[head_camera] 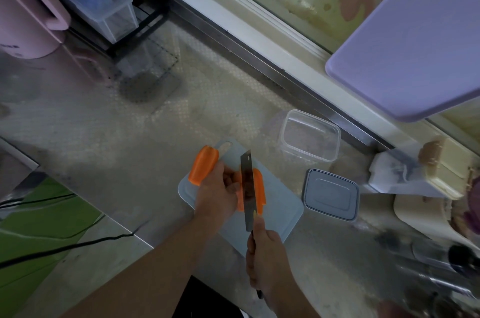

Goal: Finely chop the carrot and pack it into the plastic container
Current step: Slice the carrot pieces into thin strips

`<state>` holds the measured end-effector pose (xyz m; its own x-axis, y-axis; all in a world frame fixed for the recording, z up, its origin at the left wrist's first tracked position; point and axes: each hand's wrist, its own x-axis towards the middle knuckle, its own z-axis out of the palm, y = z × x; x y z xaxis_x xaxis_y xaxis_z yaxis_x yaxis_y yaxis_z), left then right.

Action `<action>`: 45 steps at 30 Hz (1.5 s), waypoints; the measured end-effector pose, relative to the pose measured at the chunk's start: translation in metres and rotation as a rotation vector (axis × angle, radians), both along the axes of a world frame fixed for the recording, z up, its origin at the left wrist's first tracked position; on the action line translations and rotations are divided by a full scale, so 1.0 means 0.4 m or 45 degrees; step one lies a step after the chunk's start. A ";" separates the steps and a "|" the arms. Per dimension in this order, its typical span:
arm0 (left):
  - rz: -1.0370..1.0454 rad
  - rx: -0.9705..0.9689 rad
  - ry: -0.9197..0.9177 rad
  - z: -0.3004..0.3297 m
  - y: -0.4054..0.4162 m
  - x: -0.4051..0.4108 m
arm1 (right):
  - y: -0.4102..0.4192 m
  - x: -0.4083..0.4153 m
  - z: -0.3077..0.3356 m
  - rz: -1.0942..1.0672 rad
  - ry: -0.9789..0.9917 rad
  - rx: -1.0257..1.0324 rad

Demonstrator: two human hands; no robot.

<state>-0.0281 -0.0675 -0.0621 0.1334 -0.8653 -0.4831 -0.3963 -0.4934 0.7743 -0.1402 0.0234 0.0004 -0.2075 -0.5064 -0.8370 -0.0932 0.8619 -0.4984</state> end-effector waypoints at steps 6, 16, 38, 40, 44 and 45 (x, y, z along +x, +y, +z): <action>-0.002 -0.005 -0.023 0.008 0.002 0.003 | 0.027 -0.006 -0.028 0.019 0.079 0.053; -0.006 0.013 -0.007 -0.004 0.000 0.006 | 0.004 0.022 -0.029 0.051 0.126 0.053; 0.017 -0.001 0.015 -0.004 0.007 0.003 | 0.039 0.006 -0.053 0.108 0.187 0.093; 0.009 -0.011 0.014 -0.001 0.009 0.003 | 0.000 0.013 -0.050 0.064 0.114 0.054; 0.018 0.005 0.017 0.006 0.007 0.003 | -0.065 0.029 -0.067 0.035 0.096 -0.053; 0.022 0.018 0.013 0.007 0.008 0.002 | -0.061 0.028 -0.073 0.006 0.077 -0.043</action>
<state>-0.0271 -0.0642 -0.0594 0.1433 -0.8559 -0.4968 -0.3795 -0.5112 0.7711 -0.1290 -0.0009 -0.0287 -0.2548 -0.5349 -0.8056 -0.1282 0.8444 -0.5202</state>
